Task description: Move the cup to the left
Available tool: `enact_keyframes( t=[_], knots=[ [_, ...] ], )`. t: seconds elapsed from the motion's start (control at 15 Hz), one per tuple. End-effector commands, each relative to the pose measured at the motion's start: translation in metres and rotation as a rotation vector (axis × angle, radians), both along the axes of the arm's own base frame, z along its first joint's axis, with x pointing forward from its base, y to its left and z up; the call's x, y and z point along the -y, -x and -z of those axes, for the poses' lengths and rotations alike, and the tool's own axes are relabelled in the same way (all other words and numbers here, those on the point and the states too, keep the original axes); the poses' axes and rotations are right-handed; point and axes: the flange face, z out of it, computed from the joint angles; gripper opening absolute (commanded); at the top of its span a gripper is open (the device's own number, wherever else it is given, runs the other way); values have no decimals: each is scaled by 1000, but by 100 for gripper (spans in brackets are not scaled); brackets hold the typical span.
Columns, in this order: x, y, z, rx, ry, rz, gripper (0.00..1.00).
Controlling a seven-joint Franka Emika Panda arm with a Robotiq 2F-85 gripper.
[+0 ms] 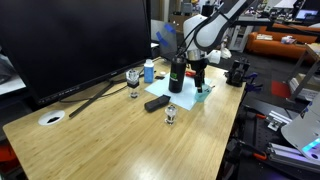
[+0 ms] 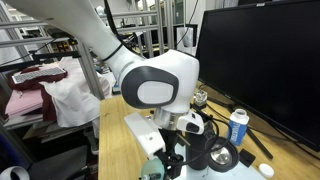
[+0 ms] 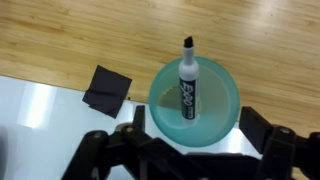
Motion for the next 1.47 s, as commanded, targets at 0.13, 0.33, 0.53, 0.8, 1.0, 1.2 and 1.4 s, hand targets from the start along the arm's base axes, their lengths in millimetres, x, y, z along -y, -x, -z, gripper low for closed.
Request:
enact_keyframes(
  t=[0.13, 0.33, 0.53, 0.8, 1.0, 1.2, 1.4],
  knots=[
    [7, -2, 1, 9, 13, 10, 57],
    [8, -1, 2, 9, 12, 15, 52],
    [8, -1, 2, 7, 11, 14, 52],
    [7, 5, -7, -10, 19, 24, 52],
    [8, 11, -18, -18, 12, 51, 52],
    [7, 16, -39, -23, 3, 63, 52],
    [-1, 16, -62, 0, -21, 40, 52]
  ],
)
